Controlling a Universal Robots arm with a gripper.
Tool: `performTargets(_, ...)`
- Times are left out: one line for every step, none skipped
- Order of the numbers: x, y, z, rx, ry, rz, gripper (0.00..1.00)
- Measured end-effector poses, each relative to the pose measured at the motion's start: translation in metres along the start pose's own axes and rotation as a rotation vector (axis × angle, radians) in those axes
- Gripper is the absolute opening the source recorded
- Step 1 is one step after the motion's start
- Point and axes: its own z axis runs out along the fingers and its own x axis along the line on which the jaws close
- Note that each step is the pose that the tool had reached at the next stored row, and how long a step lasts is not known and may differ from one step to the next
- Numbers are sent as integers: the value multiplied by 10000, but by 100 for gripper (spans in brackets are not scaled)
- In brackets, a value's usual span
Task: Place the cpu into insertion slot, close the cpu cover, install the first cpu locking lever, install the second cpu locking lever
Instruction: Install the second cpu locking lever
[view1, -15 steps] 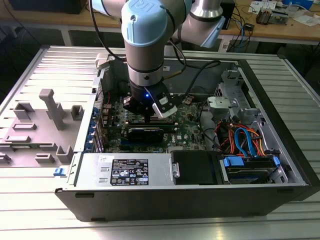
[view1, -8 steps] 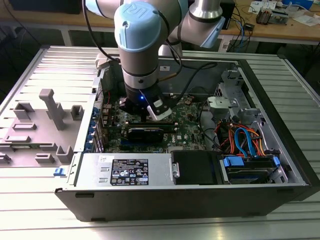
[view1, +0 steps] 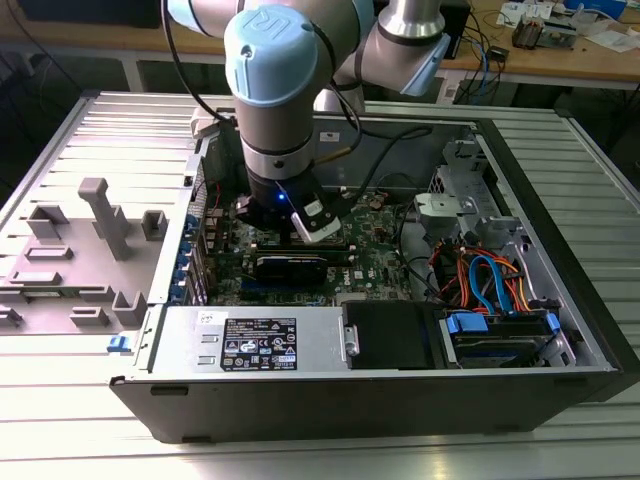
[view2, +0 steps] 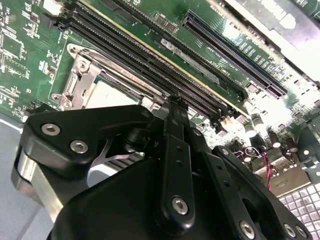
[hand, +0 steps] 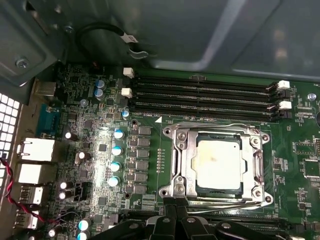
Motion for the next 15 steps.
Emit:
performTargets(2,-2,8,-19,-5,-2,11)
performTargets(3,-4,16,-39,-11,-3,11)
performTargets(4,-5,24,-58,-17,-3,11)
performTargets(8,-7,37,-91,-28,-2,11)
performTargets(10,-8,43,-123,-35,-3,11)
performTargets(12,-8,45,-149,-37,-2,11)
performTargets(14,-9,48,-178,-40,0,11)
performTargets(17,-9,52,-209,-45,1,11)
performTargets(19,-9,56,-228,-49,3,11)
performTargets(21,-10,60,-238,-52,3,11)
performTargets(22,-11,65,-245,-53,2,11)
performTargets(24,-13,69,-251,-53,2,11)
performTargets(25,-14,73,-261,-54,2,11)
performTargets(26,-15,82,-289,-60,3,11)
performTargets(26,-15,88,-309,-66,4,11)
